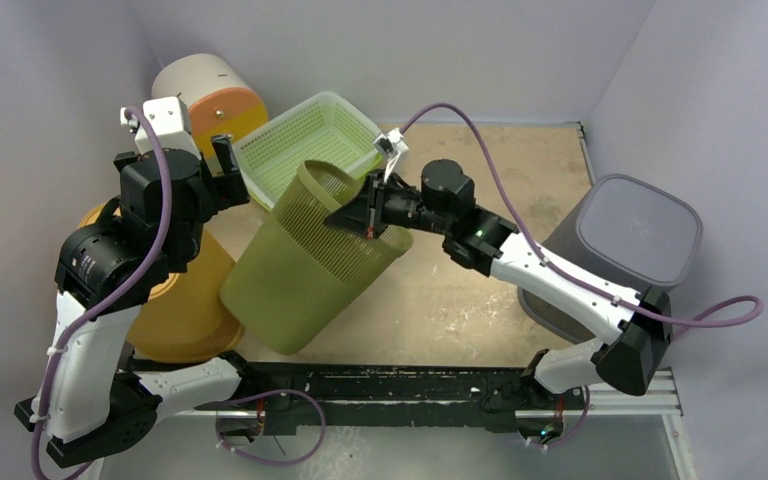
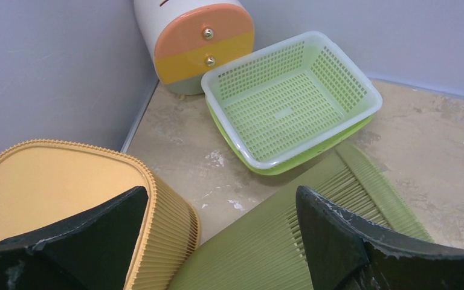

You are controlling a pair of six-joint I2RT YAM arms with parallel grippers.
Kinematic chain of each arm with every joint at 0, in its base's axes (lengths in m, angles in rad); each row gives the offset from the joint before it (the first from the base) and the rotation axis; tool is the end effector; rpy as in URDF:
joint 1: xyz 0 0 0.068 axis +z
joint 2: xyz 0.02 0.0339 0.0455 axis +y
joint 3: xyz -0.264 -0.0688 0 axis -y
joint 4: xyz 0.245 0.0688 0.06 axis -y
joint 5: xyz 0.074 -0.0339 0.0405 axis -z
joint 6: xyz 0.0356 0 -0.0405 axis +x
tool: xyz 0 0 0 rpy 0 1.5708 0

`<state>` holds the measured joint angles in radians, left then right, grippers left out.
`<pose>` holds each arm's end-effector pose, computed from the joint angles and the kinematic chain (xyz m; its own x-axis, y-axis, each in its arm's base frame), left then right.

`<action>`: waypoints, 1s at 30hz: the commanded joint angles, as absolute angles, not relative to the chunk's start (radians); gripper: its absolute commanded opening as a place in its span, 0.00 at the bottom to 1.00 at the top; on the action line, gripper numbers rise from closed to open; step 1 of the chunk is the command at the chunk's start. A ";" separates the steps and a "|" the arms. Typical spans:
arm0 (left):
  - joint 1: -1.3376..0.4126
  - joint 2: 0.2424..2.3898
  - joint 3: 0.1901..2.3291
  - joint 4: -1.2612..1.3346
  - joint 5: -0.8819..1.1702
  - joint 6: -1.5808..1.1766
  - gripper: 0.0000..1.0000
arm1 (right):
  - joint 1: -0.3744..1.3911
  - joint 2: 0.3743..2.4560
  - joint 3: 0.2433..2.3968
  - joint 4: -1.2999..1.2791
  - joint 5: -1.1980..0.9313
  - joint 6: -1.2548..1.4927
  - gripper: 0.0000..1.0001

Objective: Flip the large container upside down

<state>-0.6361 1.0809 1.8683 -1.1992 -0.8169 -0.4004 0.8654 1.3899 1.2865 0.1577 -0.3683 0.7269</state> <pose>0.1090 -0.0482 0.5230 -0.2455 -0.1503 -0.9577 -0.2459 0.9652 -0.0885 0.2038 0.2591 0.4134 -0.6006 0.2509 -0.7591 -0.7283 0.2200 0.6490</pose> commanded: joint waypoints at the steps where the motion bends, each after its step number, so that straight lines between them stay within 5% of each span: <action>1: -0.637 1.087 1.904 -1.199 -0.839 -0.387 0.90 | 0.851 1.342 1.206 0.521 -0.379 0.874 0.00; 17: -0.638 1.096 1.859 -1.200 -0.856 -0.393 0.90 | 0.660 1.330 0.780 0.646 -0.442 0.941 0.00; 30: -0.638 1.109 1.853 -1.191 -0.861 -0.384 0.90 | 0.640 1.380 0.903 0.648 -0.477 0.888 0.00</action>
